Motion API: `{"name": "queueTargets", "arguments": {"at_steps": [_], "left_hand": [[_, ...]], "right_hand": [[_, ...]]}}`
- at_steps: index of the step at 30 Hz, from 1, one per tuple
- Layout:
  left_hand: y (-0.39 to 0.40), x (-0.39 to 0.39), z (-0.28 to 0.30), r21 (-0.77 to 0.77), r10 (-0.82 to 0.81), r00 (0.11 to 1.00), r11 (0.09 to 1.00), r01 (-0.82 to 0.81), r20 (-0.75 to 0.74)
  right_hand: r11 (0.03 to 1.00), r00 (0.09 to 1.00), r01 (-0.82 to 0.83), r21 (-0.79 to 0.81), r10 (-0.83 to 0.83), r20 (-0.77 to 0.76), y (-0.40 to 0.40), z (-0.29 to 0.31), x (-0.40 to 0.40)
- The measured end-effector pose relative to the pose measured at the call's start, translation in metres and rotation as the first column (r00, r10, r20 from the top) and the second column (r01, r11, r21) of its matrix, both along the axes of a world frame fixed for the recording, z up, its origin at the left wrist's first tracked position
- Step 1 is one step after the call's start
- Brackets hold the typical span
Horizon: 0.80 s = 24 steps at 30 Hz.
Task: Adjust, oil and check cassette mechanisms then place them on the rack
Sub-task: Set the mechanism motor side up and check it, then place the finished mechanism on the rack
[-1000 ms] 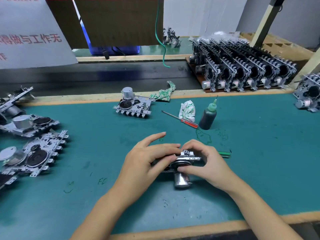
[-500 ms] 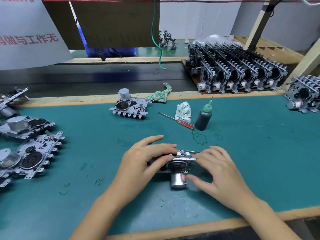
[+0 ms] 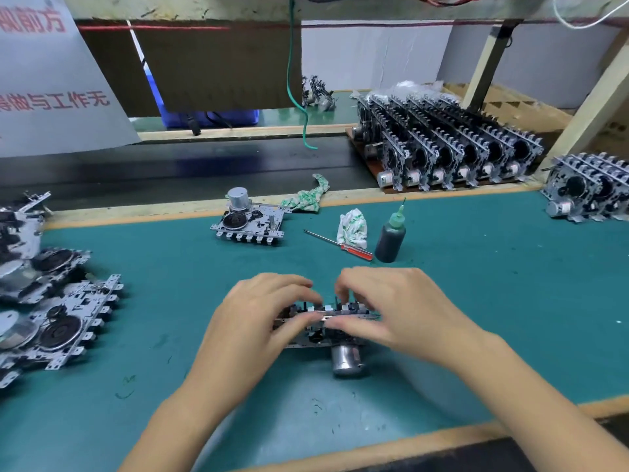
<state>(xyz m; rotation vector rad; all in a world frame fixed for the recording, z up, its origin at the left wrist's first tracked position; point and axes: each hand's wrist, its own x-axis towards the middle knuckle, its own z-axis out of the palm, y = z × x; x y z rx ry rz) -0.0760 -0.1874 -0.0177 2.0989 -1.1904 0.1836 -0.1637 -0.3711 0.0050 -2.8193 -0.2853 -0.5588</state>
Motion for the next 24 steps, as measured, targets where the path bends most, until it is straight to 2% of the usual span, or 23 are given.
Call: {"name": "queueTargets", "arguments": {"at_steps": [2, 5, 9, 13, 15, 19, 24], "left_hand": [[0.003, 0.000, 0.006, 0.038, 0.009, 0.992, 0.999, -0.014, 0.124], [0.005, 0.000, 0.012, 0.085, -0.005, 0.990, 0.996, -0.007, 0.141], [-0.001, 0.003, 0.020, 0.099, -0.076, 0.977, 0.994, 0.057, 0.200], [-0.039, 0.001, 0.041, 0.103, -0.169, 0.925, 0.985, 0.142, 0.340], [-0.072, 0.000, 0.054, 0.158, -0.242, 0.913, 0.967, 0.199, 0.328], [-0.162, 0.000, 0.068, 0.212, -0.309, 0.883, 0.946, 0.246, 0.353], [-0.277, -0.010, 0.070, 0.316, -0.397, 0.814, 0.907, 0.278, 0.423]], "right_hand": [[0.995, 0.996, -0.031, -0.099, 0.022, -0.088, 0.002, 0.005, 0.009], [0.995, 0.981, -0.063, -0.078, 0.047, -0.190, 0.001, 0.002, 0.016], [0.998, 0.992, -0.068, -0.007, 0.067, -0.107, -0.001, 0.004, 0.005], [0.990, 0.995, 0.089, 0.113, -0.094, 0.032, -0.025, 0.011, -0.019], [0.966, 0.977, 0.196, 0.169, -0.208, 0.054, -0.048, 0.017, -0.031], [0.904, 0.926, 0.355, 0.239, -0.375, 0.042, -0.110, 0.026, -0.054], [0.804, 0.826, 0.550, 0.226, -0.564, -0.001, -0.195, 0.027, -0.071]]}}
